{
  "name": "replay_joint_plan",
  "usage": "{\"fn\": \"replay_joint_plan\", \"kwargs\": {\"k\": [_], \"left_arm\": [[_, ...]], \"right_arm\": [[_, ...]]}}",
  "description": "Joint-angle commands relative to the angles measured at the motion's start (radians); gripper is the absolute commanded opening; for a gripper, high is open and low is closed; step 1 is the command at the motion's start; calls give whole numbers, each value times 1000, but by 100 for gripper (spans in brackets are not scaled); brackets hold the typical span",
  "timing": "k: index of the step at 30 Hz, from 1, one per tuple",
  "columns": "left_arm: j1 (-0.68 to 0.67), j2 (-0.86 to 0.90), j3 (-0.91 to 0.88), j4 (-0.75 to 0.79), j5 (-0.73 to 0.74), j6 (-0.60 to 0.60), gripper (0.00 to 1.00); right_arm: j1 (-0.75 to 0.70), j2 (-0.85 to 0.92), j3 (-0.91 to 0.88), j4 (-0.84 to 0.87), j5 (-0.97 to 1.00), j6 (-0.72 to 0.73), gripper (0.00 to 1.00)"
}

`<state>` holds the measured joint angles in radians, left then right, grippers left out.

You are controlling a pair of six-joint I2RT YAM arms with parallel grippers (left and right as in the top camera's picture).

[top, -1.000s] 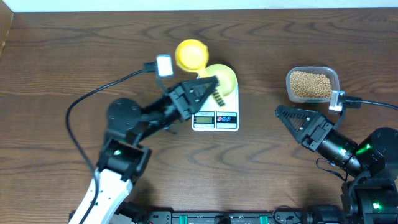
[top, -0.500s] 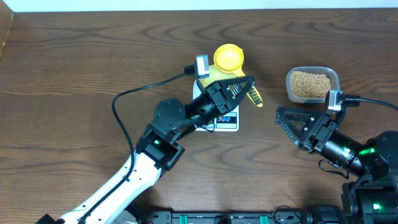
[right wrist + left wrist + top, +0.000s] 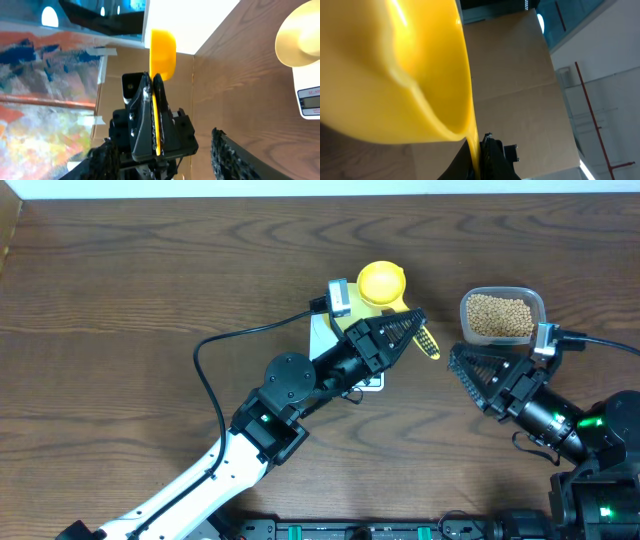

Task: Scoop item into bowl and weigh 50g on scale
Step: 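Bring the yellow scoop toward the right gripper and close it on the handle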

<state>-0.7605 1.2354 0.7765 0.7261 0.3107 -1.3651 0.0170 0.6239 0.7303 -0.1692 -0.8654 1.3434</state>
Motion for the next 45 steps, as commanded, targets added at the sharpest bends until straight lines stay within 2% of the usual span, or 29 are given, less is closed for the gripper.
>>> {"fn": "replay_joint_plan", "kwargs": {"k": [1, 9, 14, 20, 29, 32, 40, 45], "left_arm": [[-3, -1, 16, 10, -14, -2, 7], [-3, -1, 16, 10, -17, -2, 7], [-3, -1, 16, 9, -17, -2, 7], [-3, -1, 16, 9, -17, -2, 7], [-2, -1, 16, 9, -55, 15, 7], [-2, -1, 16, 9, -73, 72, 7], [-2, -1, 16, -10, -113, 75, 7], [-2, -1, 16, -53, -114, 74, 7]], "right_arm": [[21, 0, 14, 2, 56, 31, 56], [178, 76, 14, 119, 174, 32, 58], [245, 166, 14, 169, 190, 40, 51], [251, 201, 14, 239, 203, 40, 43], [251, 198, 14, 248, 208, 40, 32], [251, 198, 14, 248, 208, 40, 31], [251, 198, 14, 248, 197, 55, 31], [251, 198, 14, 248, 197, 55, 28]]}}
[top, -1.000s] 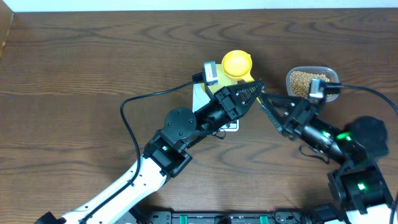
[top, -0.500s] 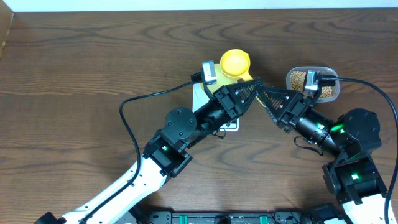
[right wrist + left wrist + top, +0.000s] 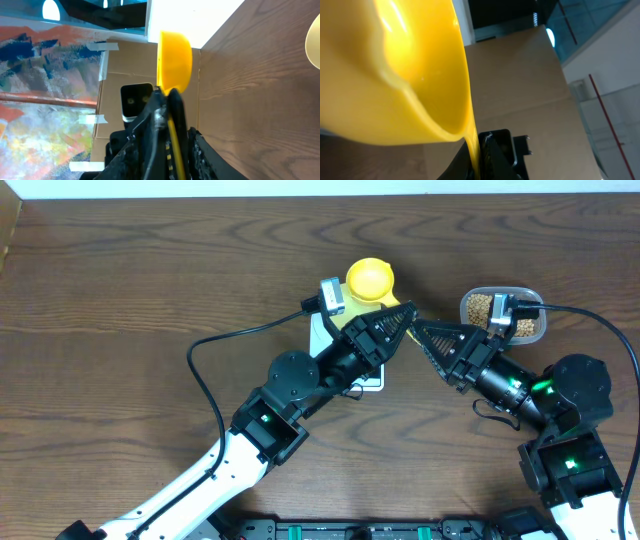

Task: Scoop item into bowl and weigh 50g on scale
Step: 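Bring the yellow scoop toward the right gripper and close it on the handle, then hold the scoop handle with both grippers above the scale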

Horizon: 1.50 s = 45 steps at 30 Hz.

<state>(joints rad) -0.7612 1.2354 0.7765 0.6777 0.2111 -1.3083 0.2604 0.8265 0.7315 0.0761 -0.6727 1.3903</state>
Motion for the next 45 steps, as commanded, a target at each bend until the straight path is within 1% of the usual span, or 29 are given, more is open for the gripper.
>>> {"fn": "replay_joint_plan", "kwargs": {"k": [1, 4, 13, 26, 32, 45], "left_arm": [[-2, -1, 16, -6, -14, 17, 7], [-2, -1, 16, -6, -14, 17, 7], [-2, -1, 16, 5, -14, 9, 7], [-2, -1, 16, 9, -14, 9, 7], [-2, -1, 16, 9, -14, 9, 7], [-2, -1, 16, 10, 3, 9, 7]], "right_arm": [[7, -4, 13, 3, 4, 8, 27], [7, -4, 13, 3, -4, 8, 24], [7, -3, 13, 3, -11, 8, 25], [10, -3, 13, 2, -24, 9, 22], [10, -3, 13, 2, -26, 9, 14], [10, -3, 13, 2, -29, 9, 13]]}}
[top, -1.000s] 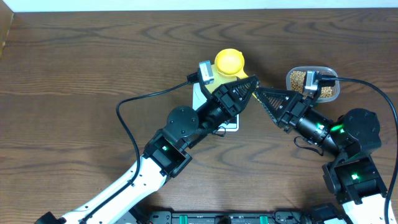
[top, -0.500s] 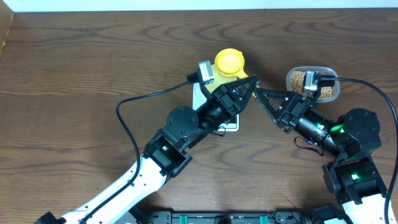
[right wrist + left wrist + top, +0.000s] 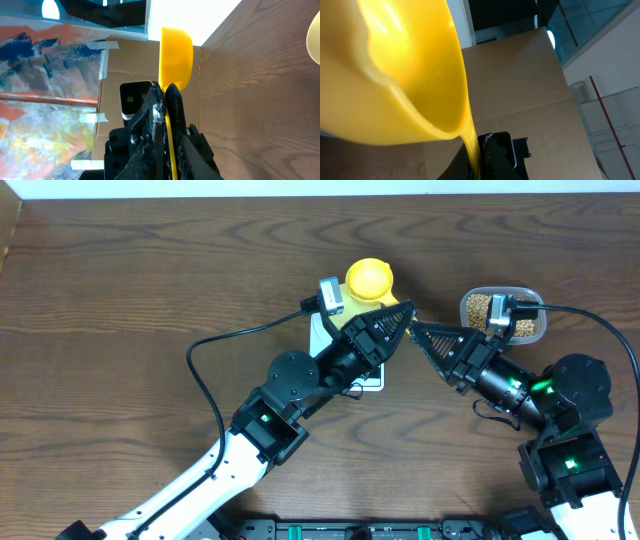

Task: Scoop item into bowl and weigh 50g on scale
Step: 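Hold the scoop handle with both grippers above the scale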

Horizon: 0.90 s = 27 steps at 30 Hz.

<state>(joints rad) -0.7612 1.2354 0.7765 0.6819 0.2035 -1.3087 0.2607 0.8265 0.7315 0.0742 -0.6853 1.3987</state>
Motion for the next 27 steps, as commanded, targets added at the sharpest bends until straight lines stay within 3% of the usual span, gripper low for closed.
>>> {"fn": "replay_joint_plan", "kwargs": {"k": [1, 26, 27], "left_arm": [[-2, -1, 16, 5, 18, 9, 7], [-2, -1, 16, 5, 35, 9, 8], [-2, -1, 16, 5, 39, 10, 12]], "right_arm": [[10, -3, 13, 4, -16, 0, 13], [10, 11, 13, 4, -20, -16, 2], [10, 11, 13, 4, -7, -35, 2]]}}
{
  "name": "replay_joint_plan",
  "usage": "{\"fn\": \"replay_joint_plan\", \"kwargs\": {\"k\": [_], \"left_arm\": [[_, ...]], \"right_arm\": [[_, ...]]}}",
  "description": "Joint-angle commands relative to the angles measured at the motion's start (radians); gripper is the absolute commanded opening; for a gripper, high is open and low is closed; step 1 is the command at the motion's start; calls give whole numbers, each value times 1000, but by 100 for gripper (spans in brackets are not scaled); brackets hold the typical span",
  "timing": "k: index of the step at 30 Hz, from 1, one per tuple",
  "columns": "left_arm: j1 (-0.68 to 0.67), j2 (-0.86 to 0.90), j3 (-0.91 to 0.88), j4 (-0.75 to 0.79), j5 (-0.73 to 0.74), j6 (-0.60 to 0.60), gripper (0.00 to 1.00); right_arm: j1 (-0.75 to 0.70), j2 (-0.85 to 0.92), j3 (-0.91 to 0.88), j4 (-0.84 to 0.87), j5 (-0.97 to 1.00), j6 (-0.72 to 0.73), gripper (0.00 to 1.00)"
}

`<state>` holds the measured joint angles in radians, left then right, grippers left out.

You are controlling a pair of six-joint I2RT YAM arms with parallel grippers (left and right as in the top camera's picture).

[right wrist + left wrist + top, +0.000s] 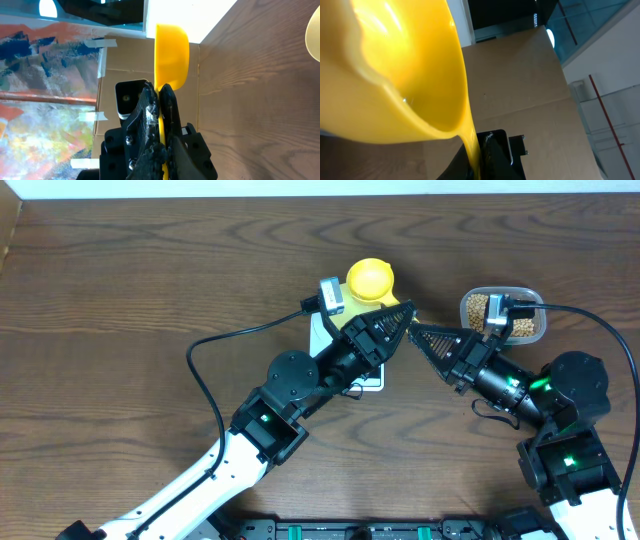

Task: Scoop item into bowl and weigh 50g on scale
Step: 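Hold the scoop handle with both grippers above the scale, then open the left gripper and carry the scoop with the right gripper to the soybean tub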

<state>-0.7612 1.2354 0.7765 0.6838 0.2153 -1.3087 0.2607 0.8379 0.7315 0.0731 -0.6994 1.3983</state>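
An empty yellow scoop hangs over the table's far middle, next to the white scale. My left gripper is shut on its handle; the left wrist view shows the scoop large above that gripper. From the right, my right gripper meets the same handle tip to tip. The right wrist view shows the scoop edge-on, with my right gripper shut on the thin yellow handle. A cream bowl shows at that view's right edge.
A clear tub of brown grains stands at the far right, partly behind the right wrist. The left arm lies across the scale and hides most of it. A black cable loops over the wooden table.
The right fingers, a little apart on either side of the scoop handle, have shut on it. Both arms and the scoop are otherwise almost where they were.
At first my left gripper held the scoop beside the scale and my right gripper stood wide open near the grain tub. Then the right gripper was at the handle, its fingers narrowing around it. Now both grippers are on the handle.
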Motion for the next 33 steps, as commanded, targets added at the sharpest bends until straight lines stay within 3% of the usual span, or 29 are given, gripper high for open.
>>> {"fn": "replay_joint_plan", "kwargs": {"k": [1, 4, 8, 14, 22, 27, 33], "left_arm": [[-2, -1, 16, 3, 31, 10, 17], [-2, -1, 16, 2, 46, 10, 48], [-2, -1, 16, 2, 46, 16, 65], [-2, -1, 16, -44, 47, 41, 78], [-2, -1, 16, -119, 131, 83, 86], [-2, -1, 16, -143, 212, 192, 88], [-1, -1, 16, -404, 222, 278, 93]], "right_arm": [[10, 0, 13, 2, 17, -38, 2], [10, 0, 13, 2, 32, -63, 1], [9, 0, 13, -20, 72, -118, 2], [8, 0, 13, -47, 144, -204, 2], [-25, 0, 13, -109, 266, -280, 2], [-85, 0, 14, -170, 293, -362, 2], [-145, 0, 27, -338, 331, -474, 2]]}}
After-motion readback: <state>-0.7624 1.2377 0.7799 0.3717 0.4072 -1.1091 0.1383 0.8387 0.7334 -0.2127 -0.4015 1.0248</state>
